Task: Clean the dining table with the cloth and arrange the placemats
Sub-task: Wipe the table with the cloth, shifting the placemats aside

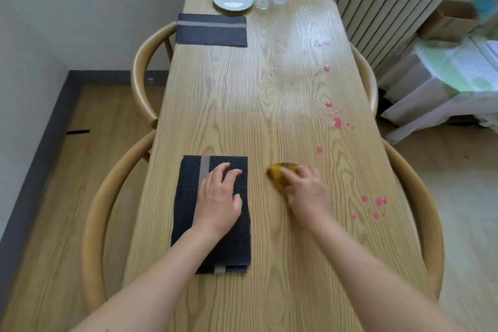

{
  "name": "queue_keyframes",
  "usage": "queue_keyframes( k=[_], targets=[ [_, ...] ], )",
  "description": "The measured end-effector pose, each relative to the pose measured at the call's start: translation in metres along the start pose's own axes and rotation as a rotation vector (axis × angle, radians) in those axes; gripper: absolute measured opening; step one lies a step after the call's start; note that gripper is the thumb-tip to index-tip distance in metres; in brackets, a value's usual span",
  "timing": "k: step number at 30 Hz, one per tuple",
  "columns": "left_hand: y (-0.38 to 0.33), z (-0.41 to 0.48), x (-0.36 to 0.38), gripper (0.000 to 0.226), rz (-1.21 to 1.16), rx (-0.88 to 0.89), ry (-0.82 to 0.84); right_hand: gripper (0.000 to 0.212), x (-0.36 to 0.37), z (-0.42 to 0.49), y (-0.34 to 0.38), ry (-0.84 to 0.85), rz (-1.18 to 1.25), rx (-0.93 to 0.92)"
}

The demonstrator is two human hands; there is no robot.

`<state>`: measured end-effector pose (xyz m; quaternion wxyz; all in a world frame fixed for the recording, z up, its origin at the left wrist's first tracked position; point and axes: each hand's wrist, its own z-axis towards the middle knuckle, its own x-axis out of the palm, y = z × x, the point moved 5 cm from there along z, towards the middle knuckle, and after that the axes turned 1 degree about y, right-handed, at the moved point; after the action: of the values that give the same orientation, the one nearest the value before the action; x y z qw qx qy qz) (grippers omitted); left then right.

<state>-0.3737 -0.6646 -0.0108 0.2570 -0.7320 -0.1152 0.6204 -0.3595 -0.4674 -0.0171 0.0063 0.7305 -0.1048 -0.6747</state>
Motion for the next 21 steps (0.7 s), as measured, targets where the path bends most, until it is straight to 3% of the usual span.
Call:
queue_keyframes(
  k=[3,6,8,13,16,18,21],
  targets=[
    [0.003,0.002,-0.003,0.05,-0.004,0.003,-0.004,0.043,-0.011,0.027,-0.041,0.025,0.019,0.27],
    [0.006,0.003,-0.003,0.05,-0.007,-0.003,-0.006,0.045,-0.009,0.028,-0.043,0.017,0.0,0.357],
    [0.006,0.004,0.0,0.05,-0.013,-0.008,0.008,0.047,-0.005,0.022,-0.024,-0.014,0.023,0.286],
    [0.0,0.005,0.004,0.049,-0.002,0.007,0.034,0.051,0.009,-0.014,0.041,0.025,0.005,-0.105],
    [-0.001,0.005,0.004,0.049,0.013,0.017,0.05,0.051,0.012,-0.018,0.031,-0.01,-0.012,-0.223],
    [0.0,0.006,0.003,0.049,0.006,0.021,0.063,0.048,0.007,-0.009,0.002,0.002,0.008,-0.137],
    [0.0,0.005,0.004,0.049,0.008,0.023,0.062,0.047,-0.005,-0.007,-0.063,-0.025,0.095,0.187]
  ],
)
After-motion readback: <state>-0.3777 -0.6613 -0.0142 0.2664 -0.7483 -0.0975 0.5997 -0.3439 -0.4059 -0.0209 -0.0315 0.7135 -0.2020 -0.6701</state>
